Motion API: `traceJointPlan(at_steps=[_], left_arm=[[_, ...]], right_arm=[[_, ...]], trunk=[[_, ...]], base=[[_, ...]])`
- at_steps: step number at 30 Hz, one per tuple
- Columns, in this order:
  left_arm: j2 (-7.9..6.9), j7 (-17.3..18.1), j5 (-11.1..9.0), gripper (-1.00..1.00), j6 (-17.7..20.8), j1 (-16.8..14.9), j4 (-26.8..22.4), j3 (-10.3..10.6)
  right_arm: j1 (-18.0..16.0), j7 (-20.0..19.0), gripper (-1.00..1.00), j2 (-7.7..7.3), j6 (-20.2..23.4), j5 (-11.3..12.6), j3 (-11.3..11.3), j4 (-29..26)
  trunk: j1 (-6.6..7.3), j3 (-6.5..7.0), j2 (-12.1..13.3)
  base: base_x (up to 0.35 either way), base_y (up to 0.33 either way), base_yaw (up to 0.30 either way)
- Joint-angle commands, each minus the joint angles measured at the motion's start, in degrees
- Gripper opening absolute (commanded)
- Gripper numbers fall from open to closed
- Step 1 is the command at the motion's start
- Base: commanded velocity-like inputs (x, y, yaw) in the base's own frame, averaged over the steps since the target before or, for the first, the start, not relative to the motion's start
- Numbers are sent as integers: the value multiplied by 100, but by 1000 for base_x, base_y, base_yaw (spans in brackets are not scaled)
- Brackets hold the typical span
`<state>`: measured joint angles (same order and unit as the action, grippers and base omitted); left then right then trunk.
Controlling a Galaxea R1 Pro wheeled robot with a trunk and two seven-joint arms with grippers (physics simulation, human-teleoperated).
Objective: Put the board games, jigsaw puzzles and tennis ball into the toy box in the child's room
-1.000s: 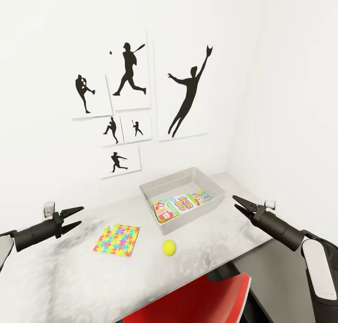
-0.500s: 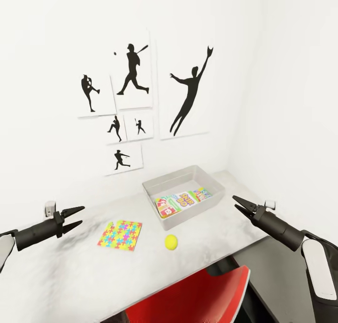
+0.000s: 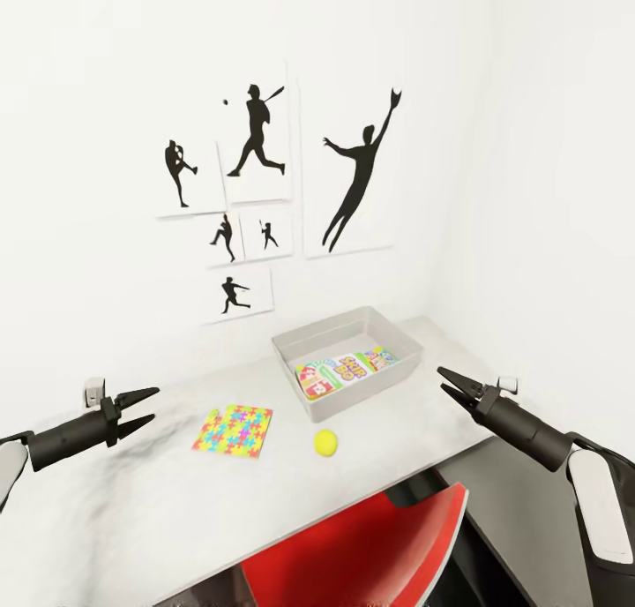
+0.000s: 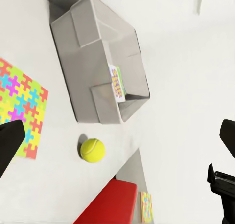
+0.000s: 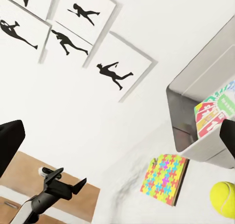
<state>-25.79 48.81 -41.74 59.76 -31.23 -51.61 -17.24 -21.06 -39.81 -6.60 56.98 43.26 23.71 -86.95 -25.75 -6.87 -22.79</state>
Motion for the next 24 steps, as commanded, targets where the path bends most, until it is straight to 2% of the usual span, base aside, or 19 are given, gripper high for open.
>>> traceJointPlan(at_steps=[1,9,24], left_arm=[[0,32,26,100,18,-6,2,-7],[-5,36,26,100,18,-4,2,-7],[-2,49,-2,100,18,2,2,-11]], right_arm=[[-7,-30,100,1,32,-20,9,-2],[-5,-23,100,-4,75,-19,135,-7],[-4,-25,100,1,76,-19,160,-13]], trunk=[[-3,-13,-13],[-3,-13,-13],[-3,-13,-13]], base=[[-52,19,0],[-12,4,0],[-4,0,0]])
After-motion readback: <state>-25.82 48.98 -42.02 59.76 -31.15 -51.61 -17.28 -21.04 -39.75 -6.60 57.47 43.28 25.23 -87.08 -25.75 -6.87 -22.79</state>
